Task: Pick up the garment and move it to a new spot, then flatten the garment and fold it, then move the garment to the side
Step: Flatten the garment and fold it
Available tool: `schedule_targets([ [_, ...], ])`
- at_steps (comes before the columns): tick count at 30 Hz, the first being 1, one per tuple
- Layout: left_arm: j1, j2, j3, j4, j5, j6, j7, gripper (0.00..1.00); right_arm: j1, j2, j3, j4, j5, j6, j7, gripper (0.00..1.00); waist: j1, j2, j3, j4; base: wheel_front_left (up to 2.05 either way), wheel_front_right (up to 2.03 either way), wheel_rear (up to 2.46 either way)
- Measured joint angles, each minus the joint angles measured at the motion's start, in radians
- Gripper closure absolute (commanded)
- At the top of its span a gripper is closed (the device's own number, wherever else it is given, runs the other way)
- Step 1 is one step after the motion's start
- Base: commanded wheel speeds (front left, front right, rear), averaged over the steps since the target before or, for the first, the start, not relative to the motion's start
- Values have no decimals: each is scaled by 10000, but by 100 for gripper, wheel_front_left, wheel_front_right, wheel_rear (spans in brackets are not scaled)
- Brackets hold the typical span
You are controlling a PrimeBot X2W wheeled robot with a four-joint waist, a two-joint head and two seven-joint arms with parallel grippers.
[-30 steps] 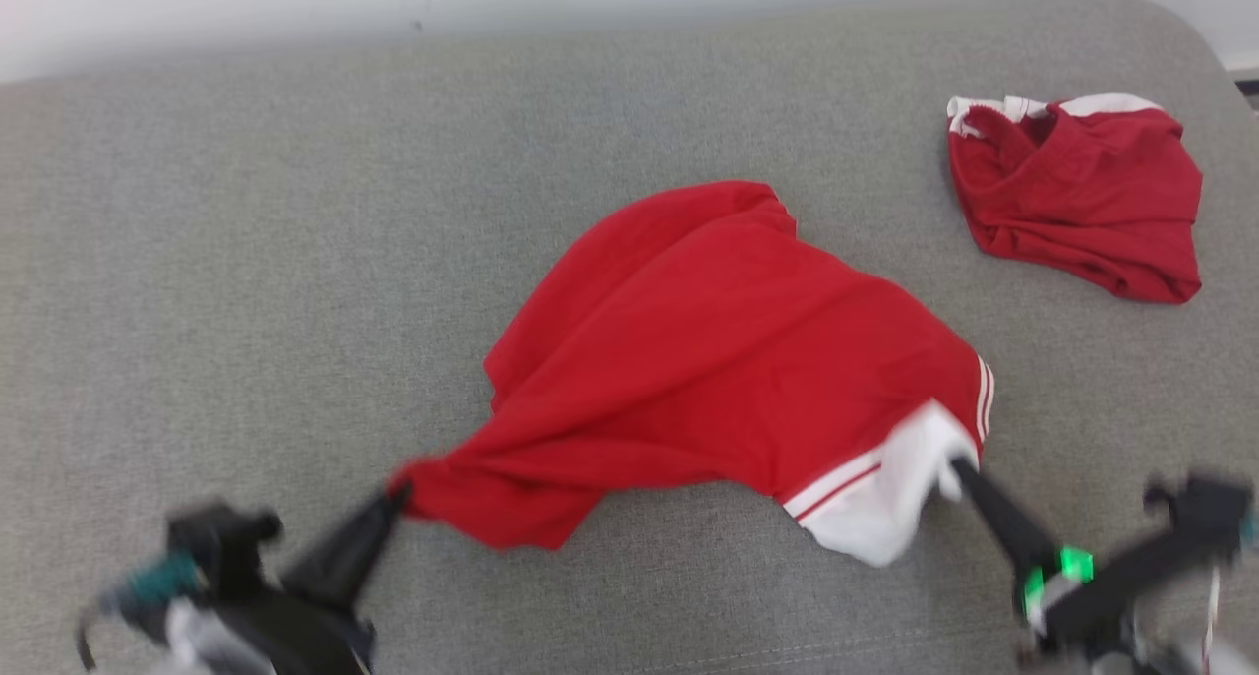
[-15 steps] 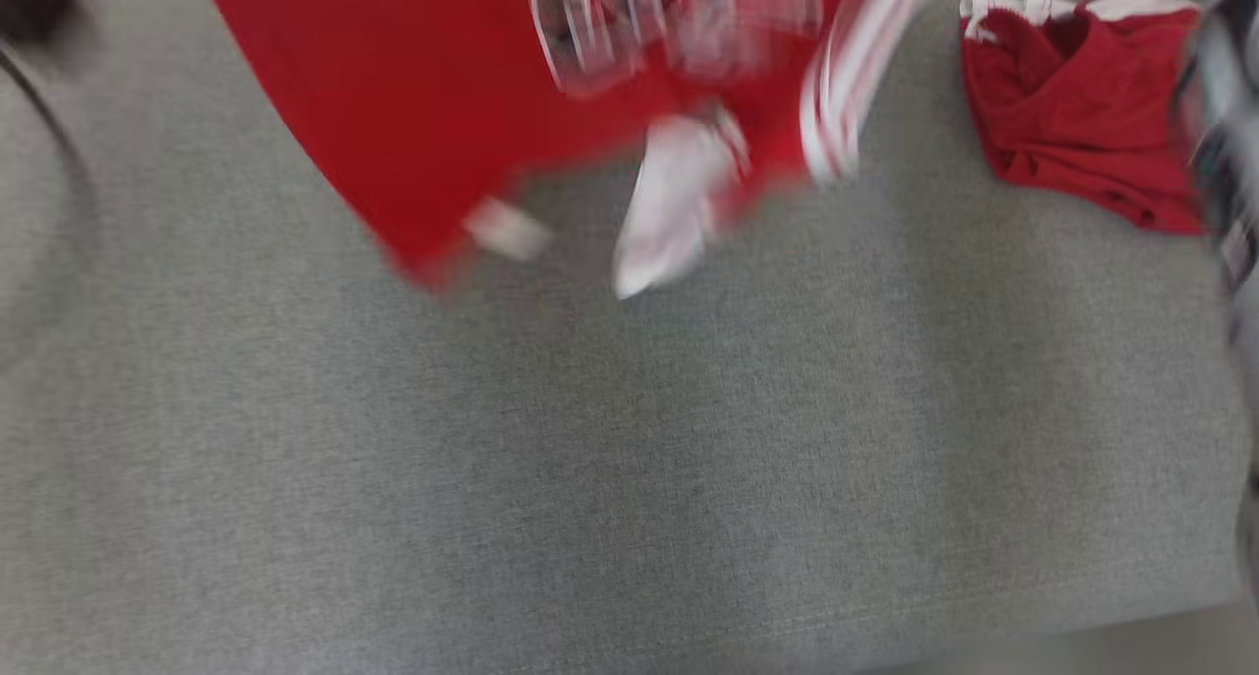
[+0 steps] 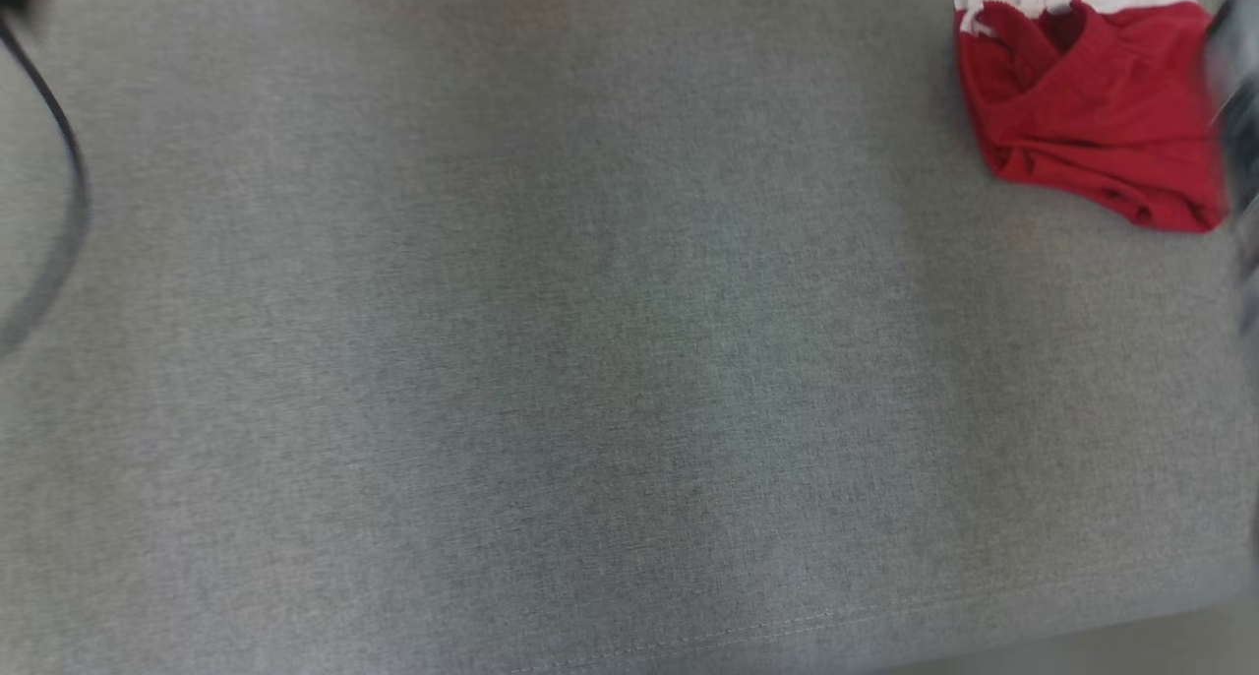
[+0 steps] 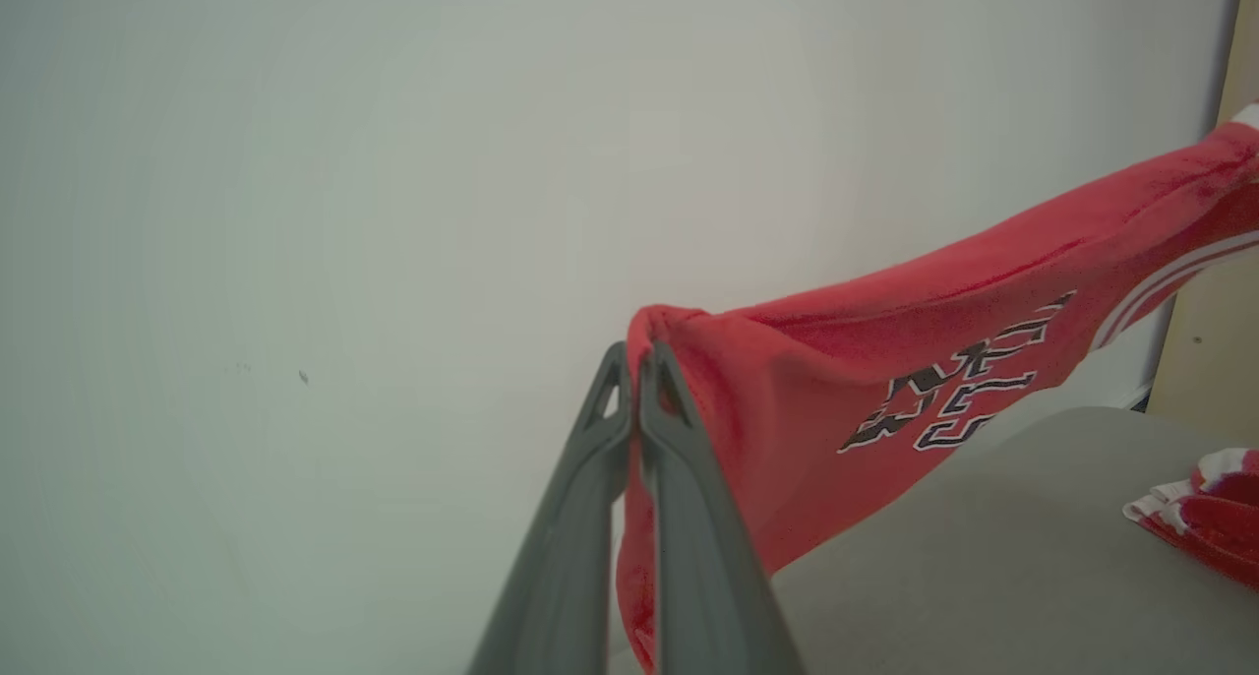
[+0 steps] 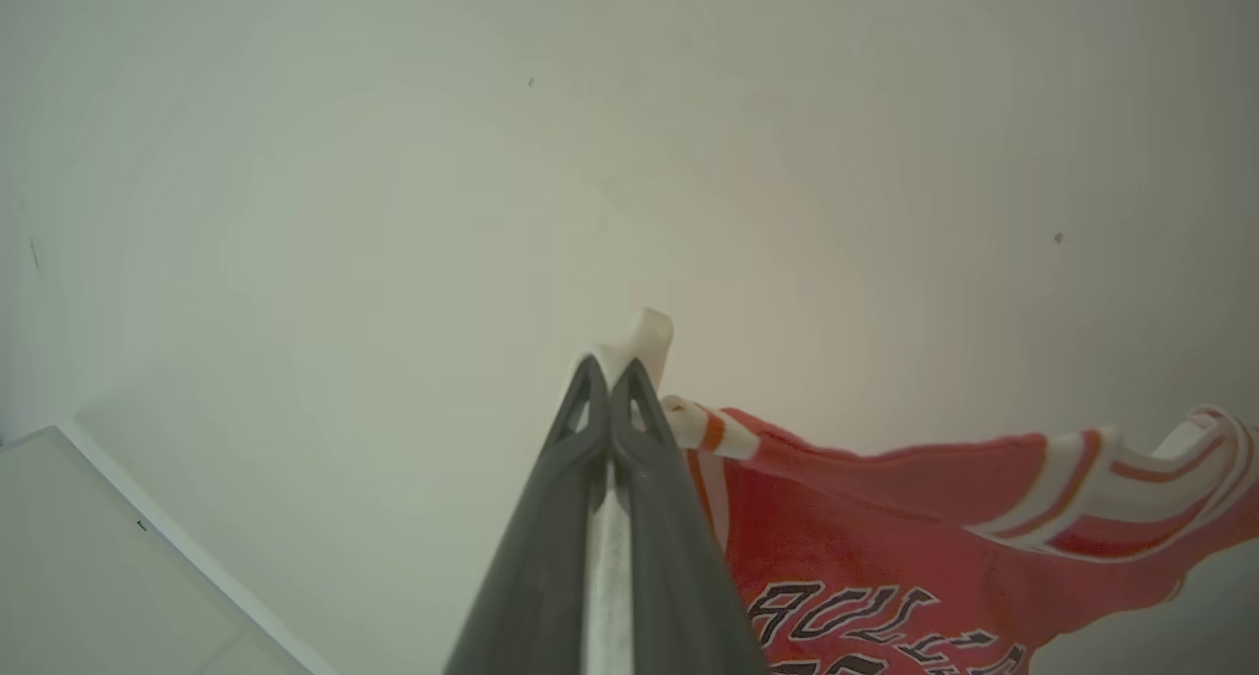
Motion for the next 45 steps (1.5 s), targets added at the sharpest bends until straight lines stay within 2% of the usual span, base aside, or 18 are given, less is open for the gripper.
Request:
schedule_targets([
  [5, 2655, 424, -610, -523, -995, 4, -552, 100, 3291, -107, 656, -656, -63, -8, 389, 100, -1, -1, -337, 129, 0, 0, 0],
  [9, 4641, 435, -1068, -976, -1371, 2, -779, 100, 5939, -303, 669, -997, -56, -10, 144, 100, -2, -1, -584, 166, 0, 0, 0],
  [13, 6262, 767, -1264, -1574, -1396, 2, -819, 100, 7719, -364, 539, -1406, 61, -10, -253, 100, -4, -2, -870, 147, 0, 0, 0],
  [17, 7398, 713, -1313, -1756, -1390, 0, -821, 100, 8923, -650, 94, -1693, 295, -10, -686, 100, -4, -3, -1150, 119, 0, 0, 0],
  [21, 8278, 489, -1120, -1891, -1377, 19, -819, 100, 9878, -792, 31, -2023, 291, -10, -817, 100, -4, -3, -1394, 135, 0, 0, 0],
  [32, 10318, -54, -430, -2625, -1243, 894, -819, 100, 11401, -1496, 938, -2268, -380, -10, -610, 100, -5, -4, -1834, 316, 0, 0, 0],
  [39, 11080, -385, -127, -2828, -851, 1248, -819, 100, 11845, -1651, 1093, -2167, -600, -10, -623, 100, -3, -3, -1837, 433, 0, 0, 0],
  [45, 11530, -454, 165, -2846, -612, 1444, -819, 100, 11873, -1643, 1317, -1979, -608, -10, -529, 100, -2, -3, -1792, 482, 0, 0, 0],
])
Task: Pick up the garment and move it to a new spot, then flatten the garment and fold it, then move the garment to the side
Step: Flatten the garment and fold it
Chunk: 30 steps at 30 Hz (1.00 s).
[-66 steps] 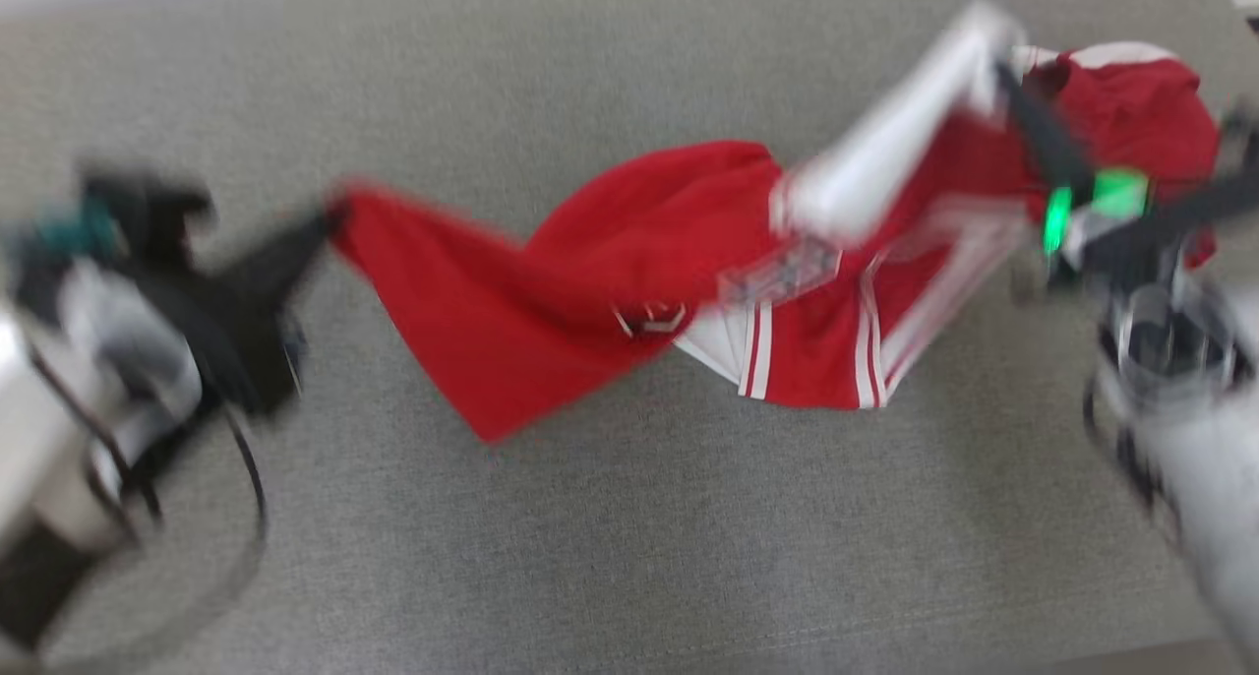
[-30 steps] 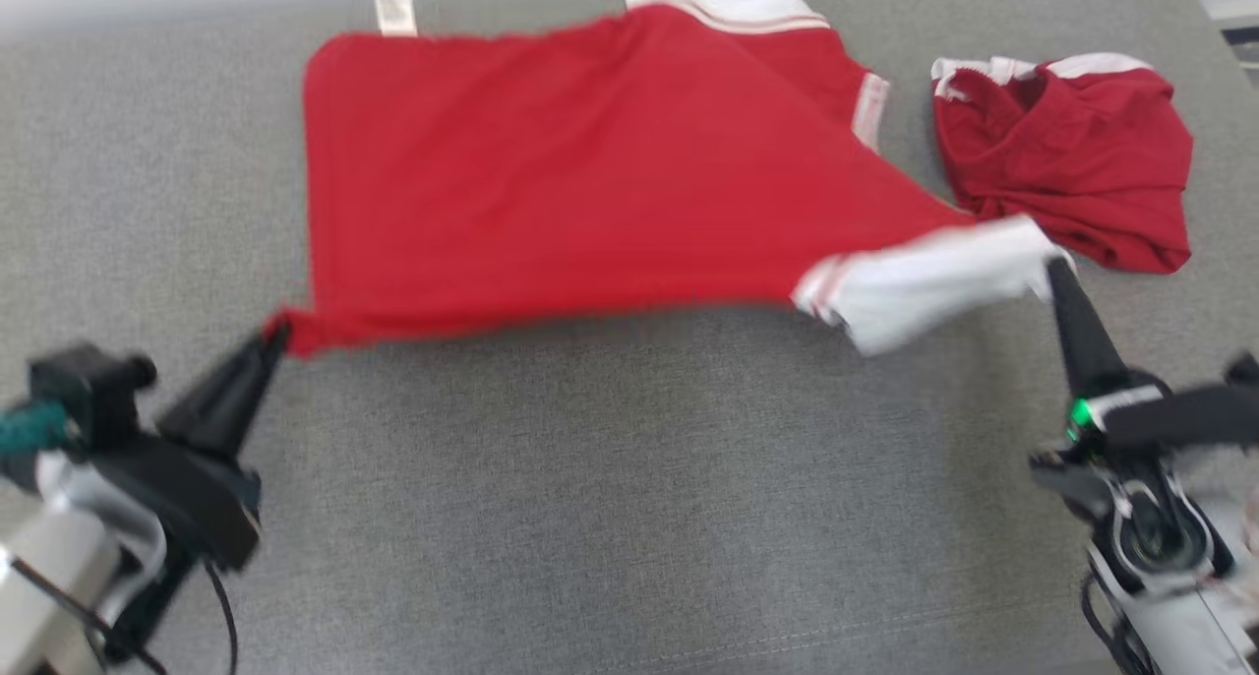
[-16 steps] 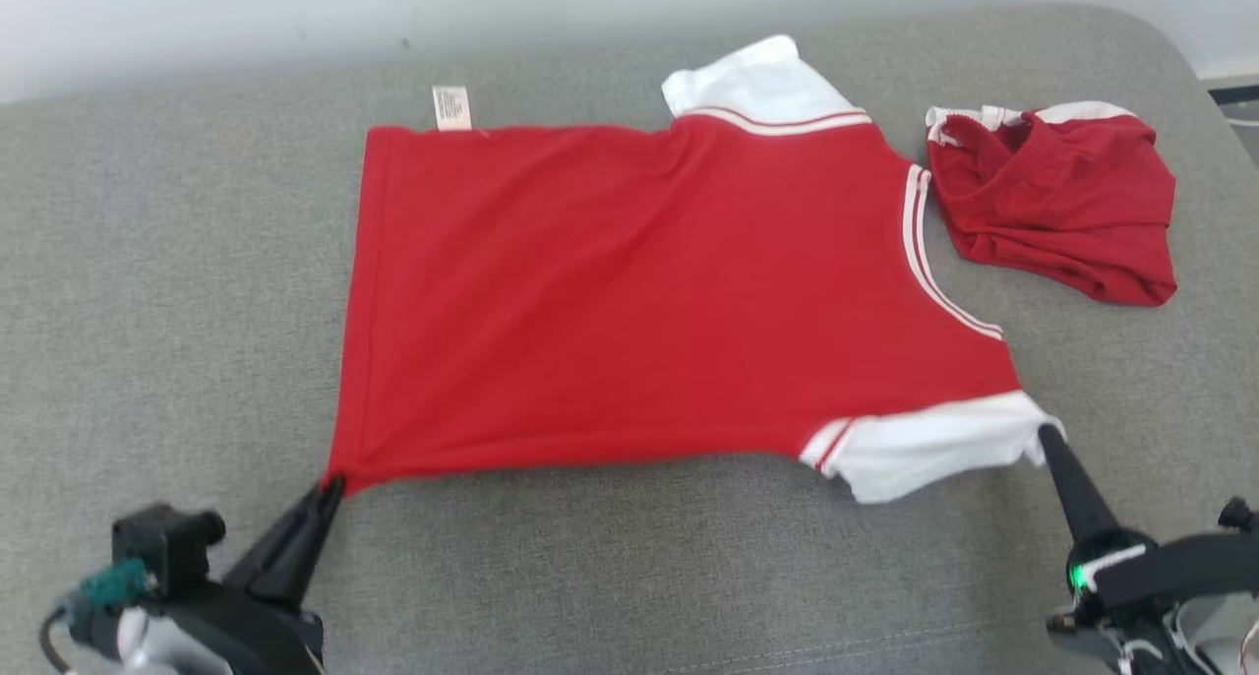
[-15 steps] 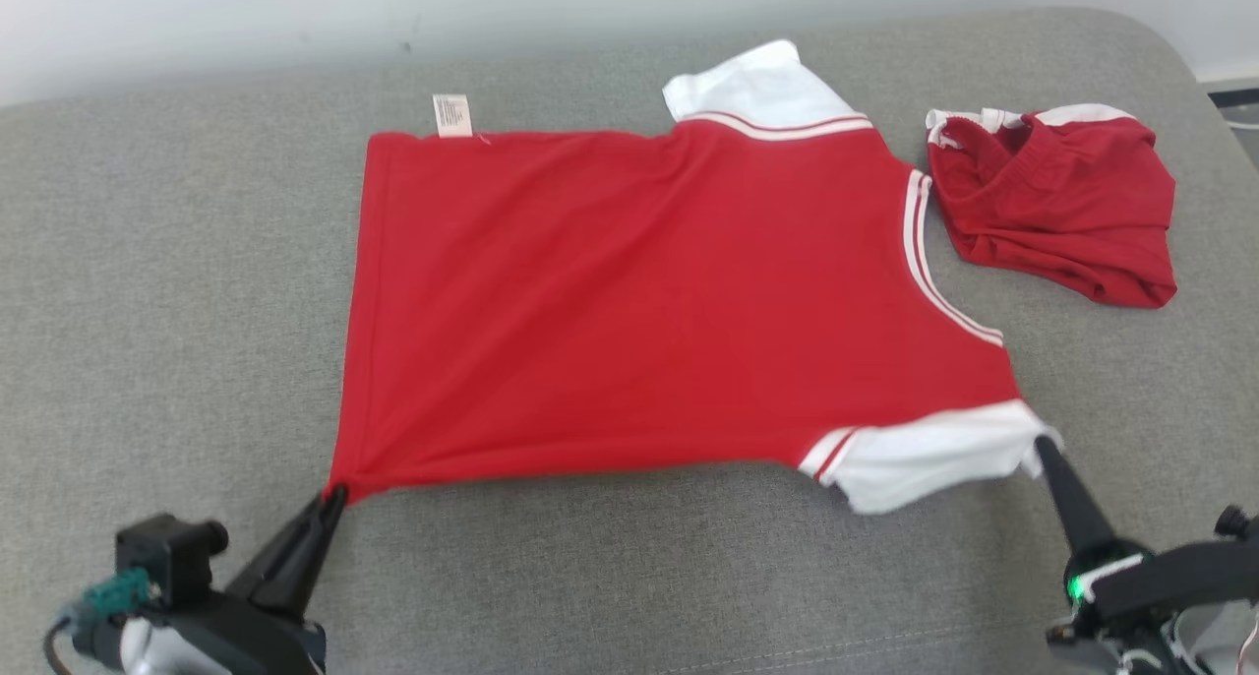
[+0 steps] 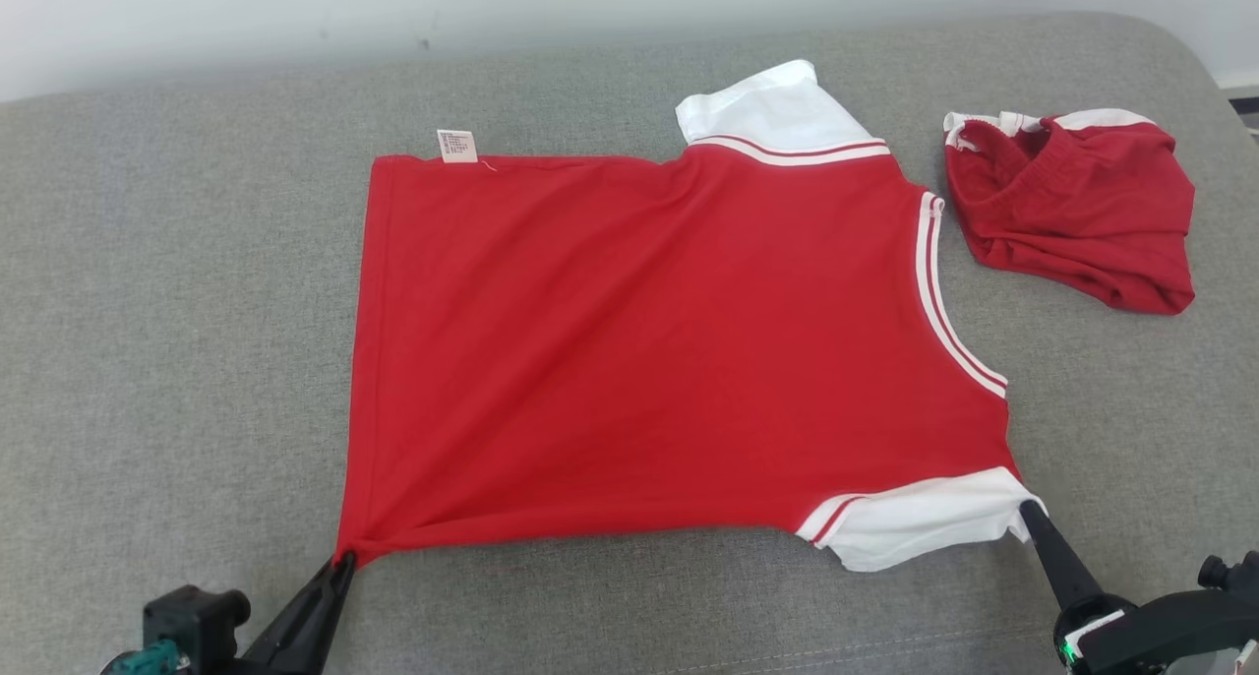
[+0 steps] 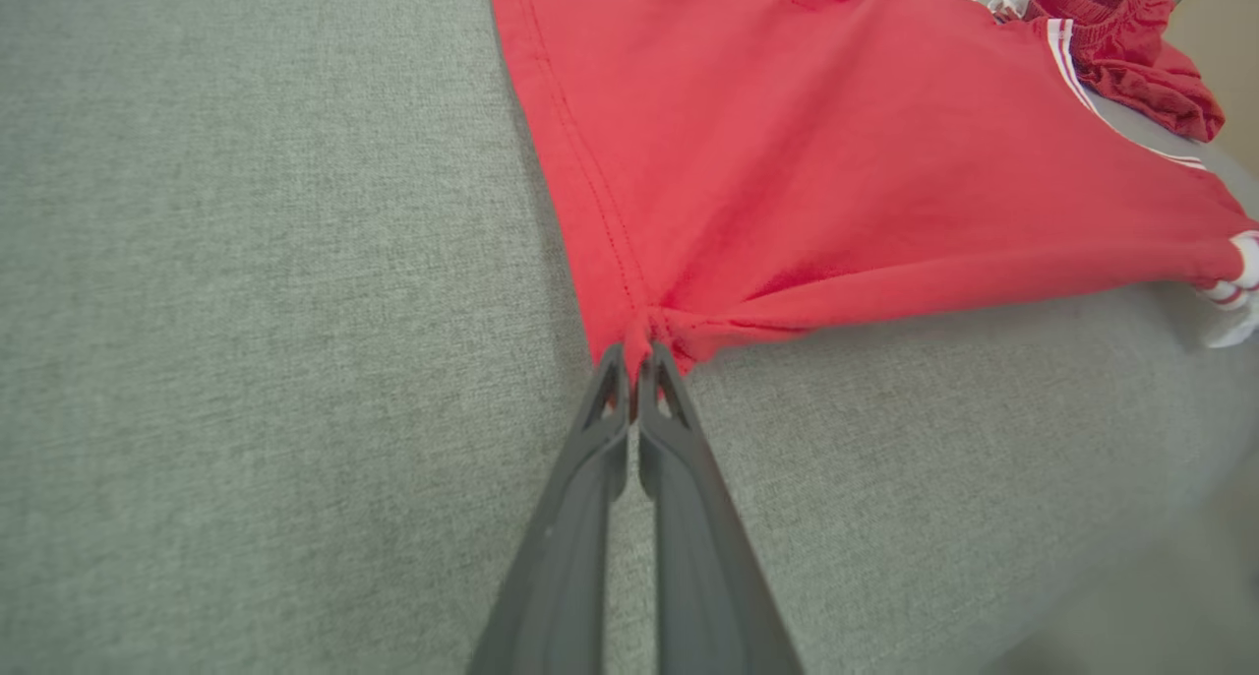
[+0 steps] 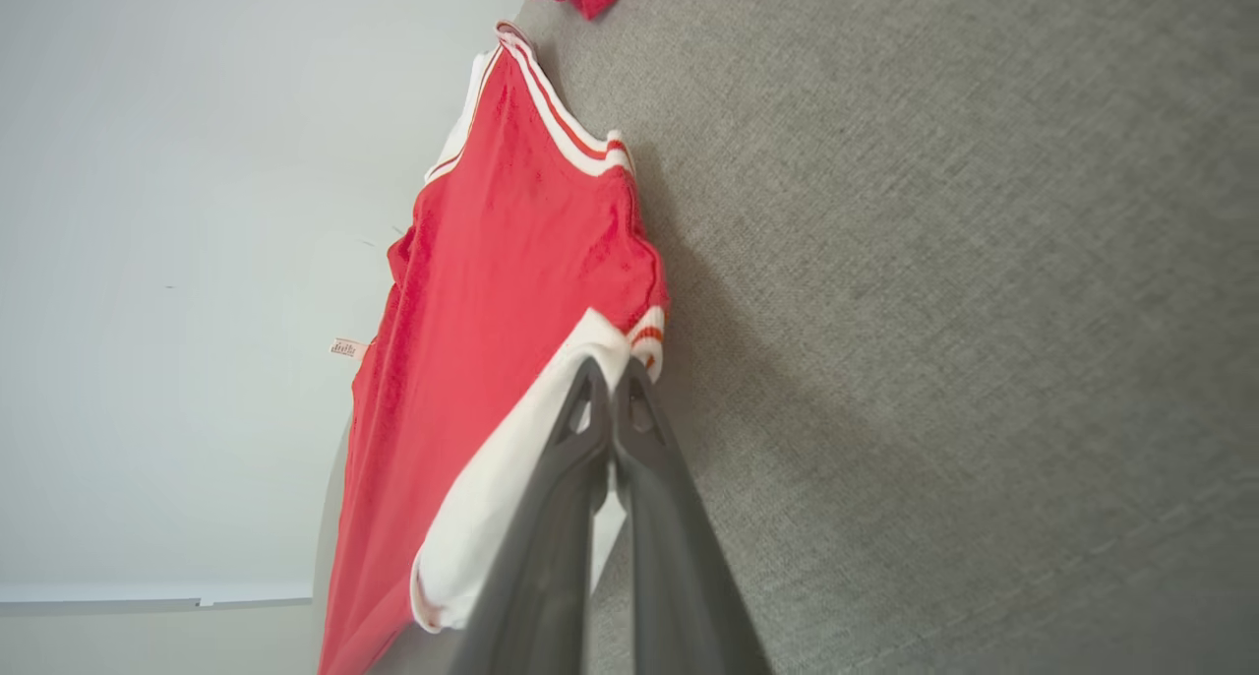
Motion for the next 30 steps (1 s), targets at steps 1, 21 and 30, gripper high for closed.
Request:
schedule_targets([
  [1, 36, -21, 10, 4, 104, 63, 0, 100, 0, 4, 17, 77, 0, 0, 6, 100, 0, 0, 0, 3, 0, 0, 0],
  [21, 309, -305, 671, 23, 1223, 213, 0, 7, 11, -36, 673, 506, 23, 2, 993, 0, 0, 1, 62, -26, 0, 0, 0],
  [30, 558, -313, 1043, 0, 1595, 130, 0, 0, 248, -422, 817, 345, 309, 0, 1528, 0, 0, 1, 52, -65, 0, 0, 0],
])
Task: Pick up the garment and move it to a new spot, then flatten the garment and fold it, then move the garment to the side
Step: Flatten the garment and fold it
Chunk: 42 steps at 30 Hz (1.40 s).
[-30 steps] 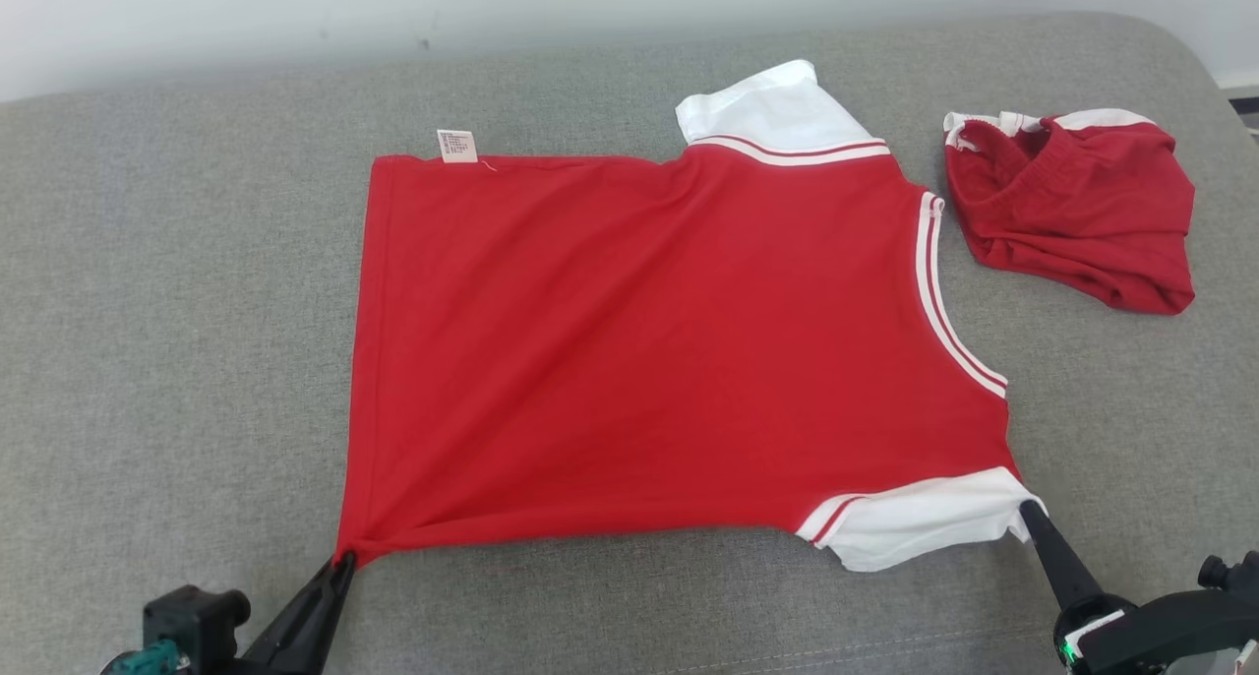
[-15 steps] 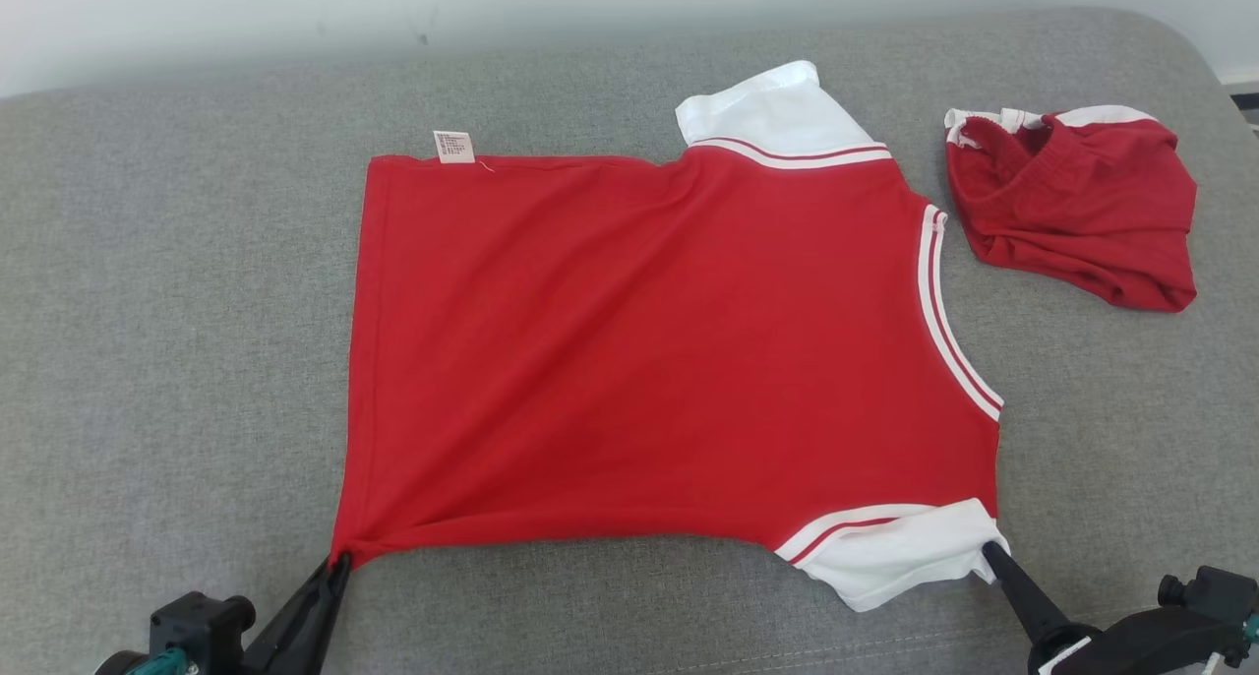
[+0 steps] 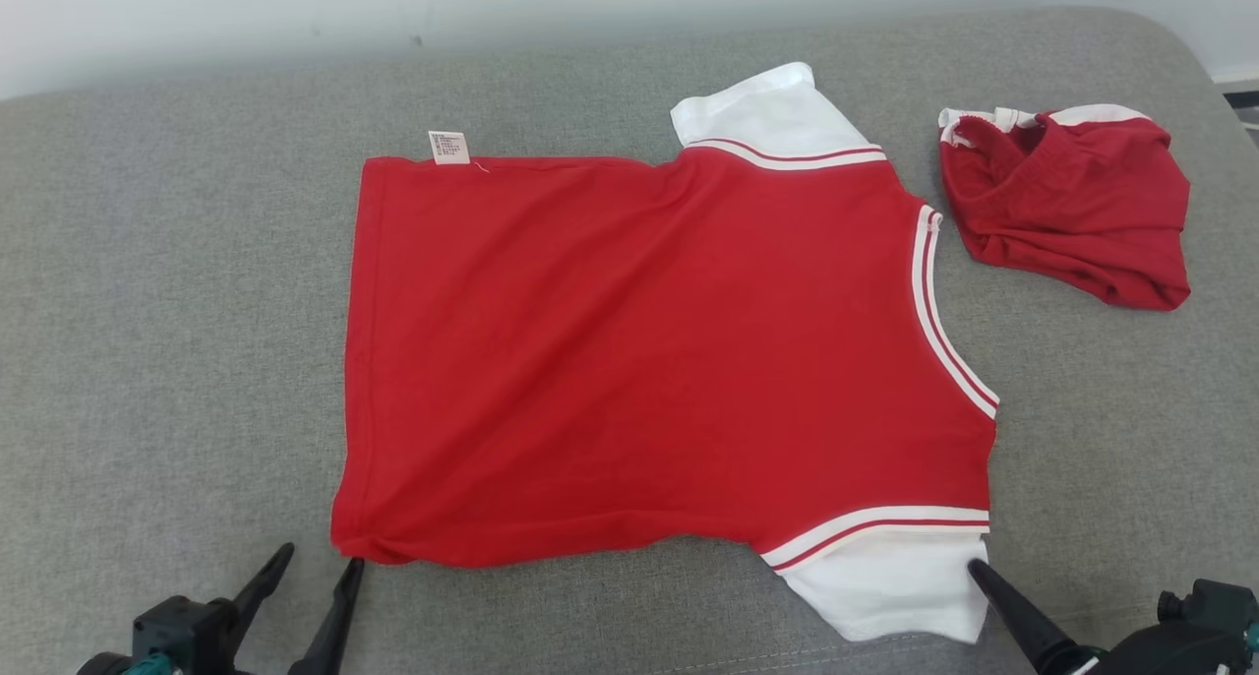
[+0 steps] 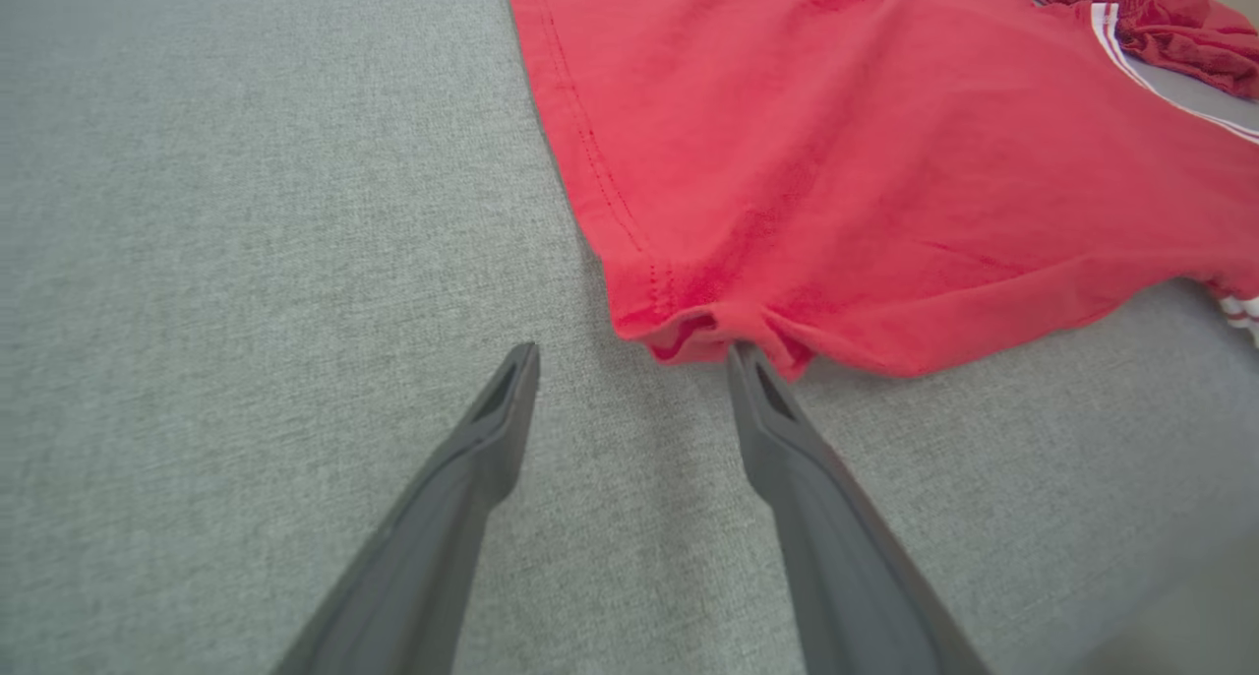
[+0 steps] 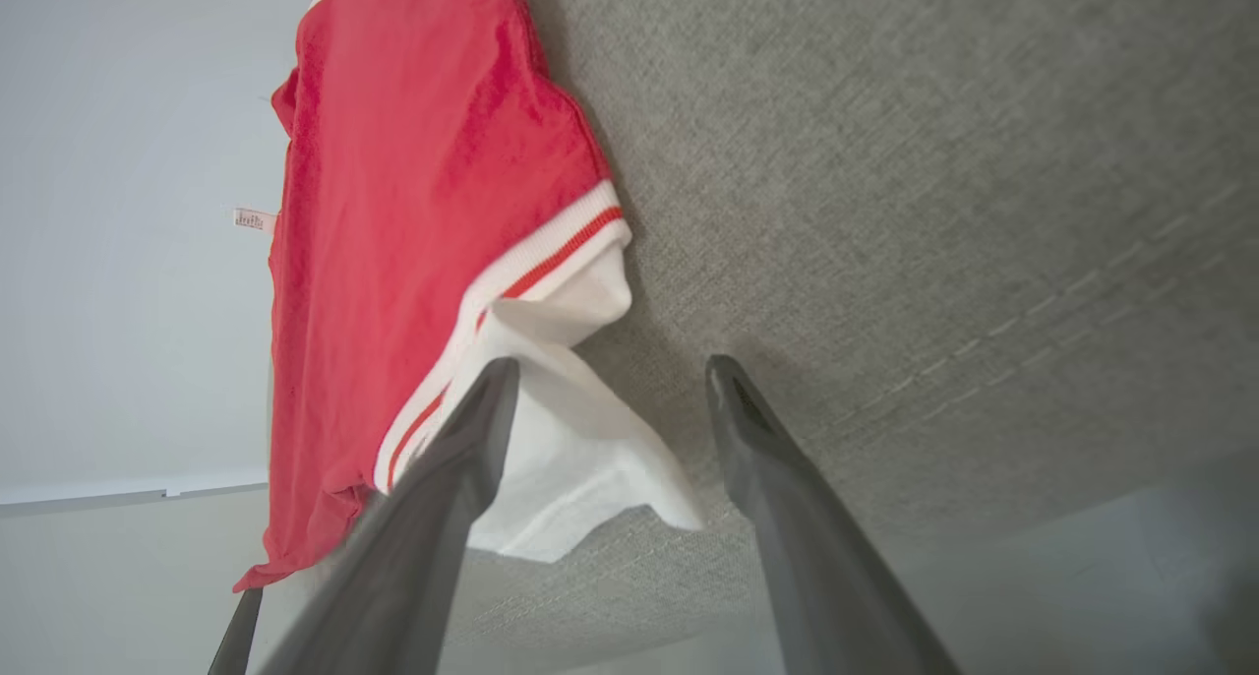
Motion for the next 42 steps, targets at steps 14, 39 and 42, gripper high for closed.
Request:
schedule_targets([
  [14, 709, -182, 1402, -1001, 205, 499, 0, 0, 397, -556, -591, -924, 136, 0, -382, 0, -1, 0, -198, -145, 0, 0, 0],
  [39, 323, -1952, 2987, -2809, 1471, 903, -2, 0, -1358, 504, -1586, -2663, -5012, -930, -3428, 0, 0, 0, -813, -134, 0, 0, 0],
  [42, 327, -2176, 3244, -2940, 1505, 911, -4, 0, -1419, 543, -1778, -2803, -5866, -1373, -3440, 0, -1, -1, -850, -123, 0, 0, 0],
])
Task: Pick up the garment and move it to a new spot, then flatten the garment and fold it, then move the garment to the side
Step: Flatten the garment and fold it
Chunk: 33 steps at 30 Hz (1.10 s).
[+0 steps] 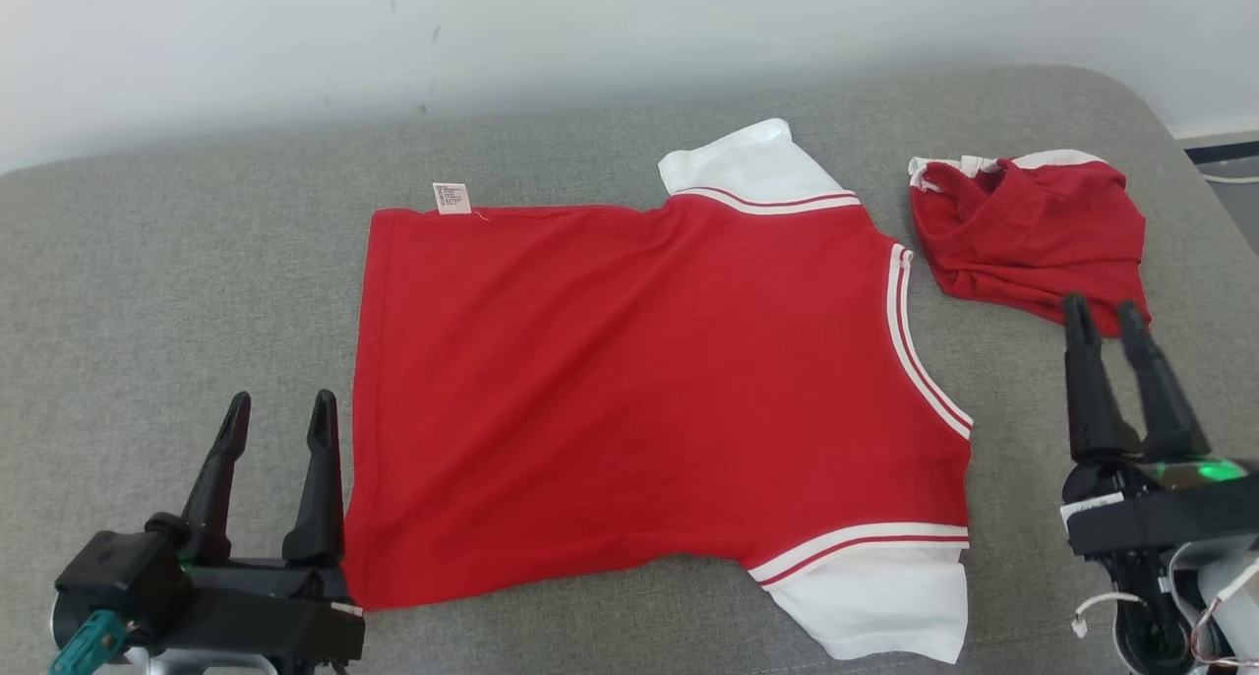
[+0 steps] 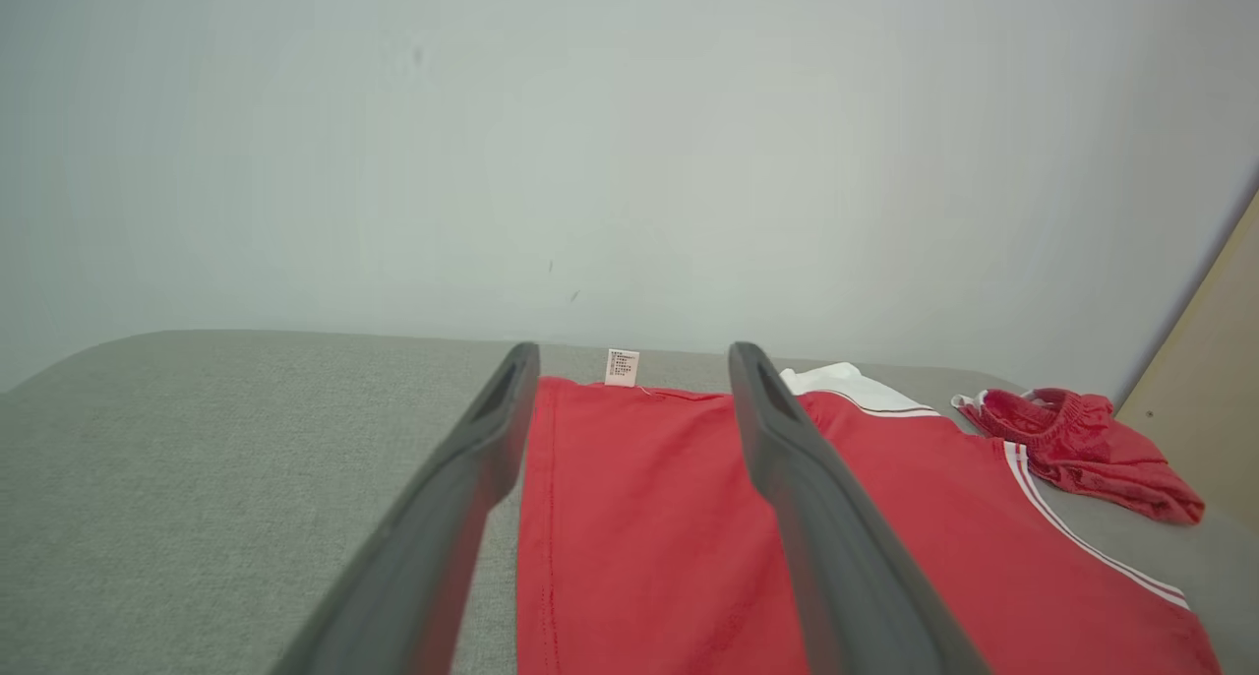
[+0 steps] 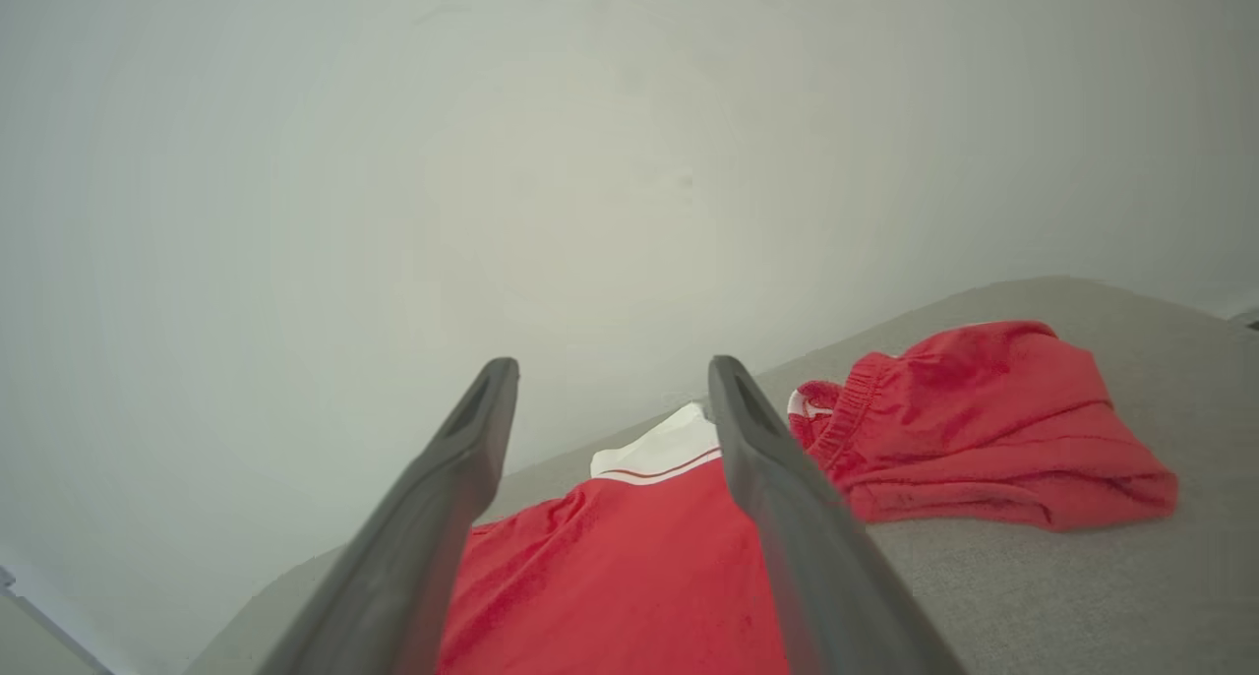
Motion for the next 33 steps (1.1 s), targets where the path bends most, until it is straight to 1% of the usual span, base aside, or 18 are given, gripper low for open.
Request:
schedule_targets([
  [2, -1, -150, 134, -2, 58, 65, 0, 0, -81, 27, -136, -15, -570, -290, 0, 0, 1, 1, -10, 2, 0, 0, 0],
  [6, 13, -514, 437, 117, 134, 75, 0, 0, -85, 4, -104, 0, -1732, -658, -2, 0, 0, 0, -52, 14, 0, 0, 0],
  [9, 19, -556, 510, 134, 451, 75, 0, 0, -48, -27, 44, 23, -2481, -711, -2, 0, 1, 1, -60, 21, 0, 0, 0],
  [13, 40, -579, 692, 157, 646, 77, 0, 0, 81, -56, 140, 90, -3147, -757, -4, 0, 1, 0, -73, 31, 0, 0, 0],
  [18, 290, -604, 849, 366, 683, 79, 0, 0, 221, -2, 171, 199, -3517, -826, -4, 0, 0, 0, -107, 32, 0, 0, 0],
  [24, 390, -805, 974, 410, 731, 79, 0, 0, 411, 38, -52, 280, -3871, -890, -31, 0, 0, 0, -177, 32, 0, 0, 0],
  [33, 634, -874, 1068, 364, 1039, 69, -31, 0, 638, 288, -328, 205, -4044, -917, -29, 0, 1, 1, -100, -9, 0, 0, 0],
])
